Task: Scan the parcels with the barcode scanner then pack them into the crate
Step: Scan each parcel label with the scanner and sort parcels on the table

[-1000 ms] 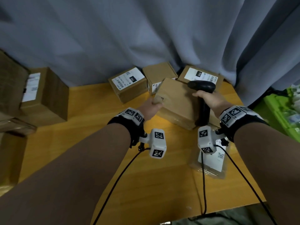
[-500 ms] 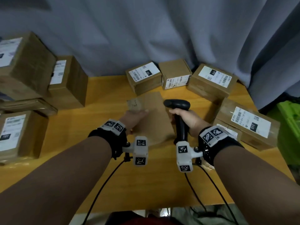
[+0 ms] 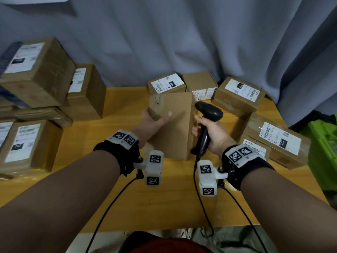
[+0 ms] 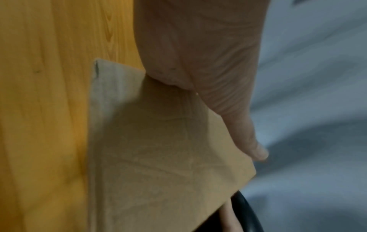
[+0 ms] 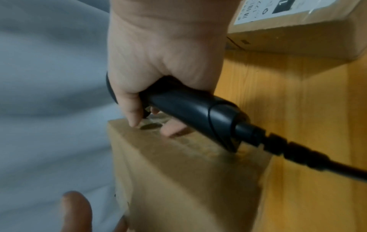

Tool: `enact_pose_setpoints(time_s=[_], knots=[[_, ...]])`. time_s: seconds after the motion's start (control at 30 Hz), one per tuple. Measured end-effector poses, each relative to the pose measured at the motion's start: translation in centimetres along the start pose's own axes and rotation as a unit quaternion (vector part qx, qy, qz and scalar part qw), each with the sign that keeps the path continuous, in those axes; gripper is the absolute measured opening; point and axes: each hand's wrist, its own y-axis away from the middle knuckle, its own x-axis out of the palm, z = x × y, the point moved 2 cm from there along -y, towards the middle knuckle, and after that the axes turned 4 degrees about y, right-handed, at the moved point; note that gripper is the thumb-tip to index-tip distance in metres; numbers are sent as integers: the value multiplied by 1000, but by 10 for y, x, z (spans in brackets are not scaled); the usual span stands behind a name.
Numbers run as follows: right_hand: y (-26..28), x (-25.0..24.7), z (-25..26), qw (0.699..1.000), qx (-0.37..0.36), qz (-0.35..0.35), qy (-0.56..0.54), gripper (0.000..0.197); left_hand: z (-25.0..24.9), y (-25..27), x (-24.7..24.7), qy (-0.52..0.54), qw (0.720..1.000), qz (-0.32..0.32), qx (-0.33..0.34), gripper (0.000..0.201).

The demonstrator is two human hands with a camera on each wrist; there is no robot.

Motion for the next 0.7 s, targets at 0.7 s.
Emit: enact_pose_setpoints(time_s=[0.7], knots=[[7,-19,-34,996,64,47,39,17,17,-8,28,-462,879,109,-30,124]])
